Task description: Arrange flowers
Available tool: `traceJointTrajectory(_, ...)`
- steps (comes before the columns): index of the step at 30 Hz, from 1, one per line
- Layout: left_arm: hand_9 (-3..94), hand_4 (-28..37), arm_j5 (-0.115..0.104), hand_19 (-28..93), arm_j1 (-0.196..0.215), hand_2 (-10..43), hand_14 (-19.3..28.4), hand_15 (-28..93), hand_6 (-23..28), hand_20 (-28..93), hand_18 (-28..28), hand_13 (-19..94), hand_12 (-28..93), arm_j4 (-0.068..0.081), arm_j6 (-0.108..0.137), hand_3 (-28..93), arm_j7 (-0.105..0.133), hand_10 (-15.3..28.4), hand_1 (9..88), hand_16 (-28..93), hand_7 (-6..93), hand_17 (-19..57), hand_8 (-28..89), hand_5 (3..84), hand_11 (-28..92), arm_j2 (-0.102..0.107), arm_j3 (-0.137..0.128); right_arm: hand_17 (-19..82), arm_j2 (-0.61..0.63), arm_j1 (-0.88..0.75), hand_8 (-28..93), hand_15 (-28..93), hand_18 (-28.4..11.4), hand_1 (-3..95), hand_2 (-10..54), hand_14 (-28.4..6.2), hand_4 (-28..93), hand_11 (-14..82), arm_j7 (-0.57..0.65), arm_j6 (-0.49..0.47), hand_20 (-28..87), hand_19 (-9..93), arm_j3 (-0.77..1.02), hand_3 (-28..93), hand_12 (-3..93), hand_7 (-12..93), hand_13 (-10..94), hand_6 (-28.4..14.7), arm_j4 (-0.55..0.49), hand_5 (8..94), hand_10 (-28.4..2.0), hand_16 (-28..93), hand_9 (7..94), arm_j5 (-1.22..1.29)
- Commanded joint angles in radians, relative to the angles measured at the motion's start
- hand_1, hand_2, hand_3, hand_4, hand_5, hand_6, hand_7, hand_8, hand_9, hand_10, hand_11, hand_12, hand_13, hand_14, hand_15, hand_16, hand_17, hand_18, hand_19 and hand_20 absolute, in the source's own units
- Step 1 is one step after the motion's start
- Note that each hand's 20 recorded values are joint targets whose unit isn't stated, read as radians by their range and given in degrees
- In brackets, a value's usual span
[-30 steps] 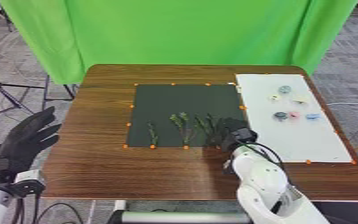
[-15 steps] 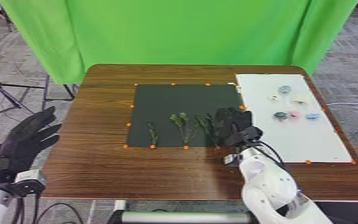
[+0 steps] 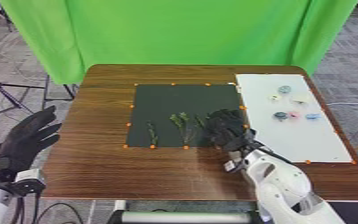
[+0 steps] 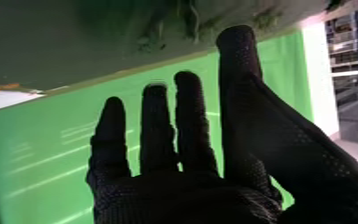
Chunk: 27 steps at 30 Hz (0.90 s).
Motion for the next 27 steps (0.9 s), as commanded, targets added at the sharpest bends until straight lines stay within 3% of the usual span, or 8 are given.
traceJointTrajectory(1,17.8,-28.3,0.0,40,0.003,-4.7,11.8,23,1.0,7,18.8,15,18,0.003,-0.011,71,-0.006,8.6,23.2,3,22.2,-9.1,-11,22.5,15,0.0,0.001,-9,-0.011,0.011,-14,21,-17.1,20.3,23.7,-9.5,-9,20.2,0.006,-0.007,36,53,-0.02,93,29.7,28,10,3.3,0.02,60.7,-11.4,35,26.2,-0.048)
traceJointTrajectory(8,17.8,-28.3,0.001,40,0.005,-4.7,11.8,23,1.0,7,18.7,15,19,0.002,-0.01,71,-0.006,8.6,23.1,3,22.2,-9.1,-11,22.5,15,-0.002,0.001,-11,-0.018,0.024,-15,10,-17.4,16.2,23.1,-9.9,-11,12.3,0.023,-0.027,35,51,-0.032,93,31.3,25,10,2.1,0.027,56.4,-11.0,43,23.5,-0.079)
traceJointTrajectory(27,17.8,-28.3,0.001,39,0.003,-4.7,11.8,23,1.1,7,18.7,15,19,0.002,-0.01,71,-0.005,8.6,23.0,3,22.1,-9.0,-11,22.5,15,-0.004,0.0,-10,-0.01,0.034,-14,9,-18.1,14.1,19.9,-10.5,-14,11.9,0.117,-0.018,35,51,-0.046,93,31.1,22,12,0.3,0.041,57.0,-10.7,45,25.0,-0.11)
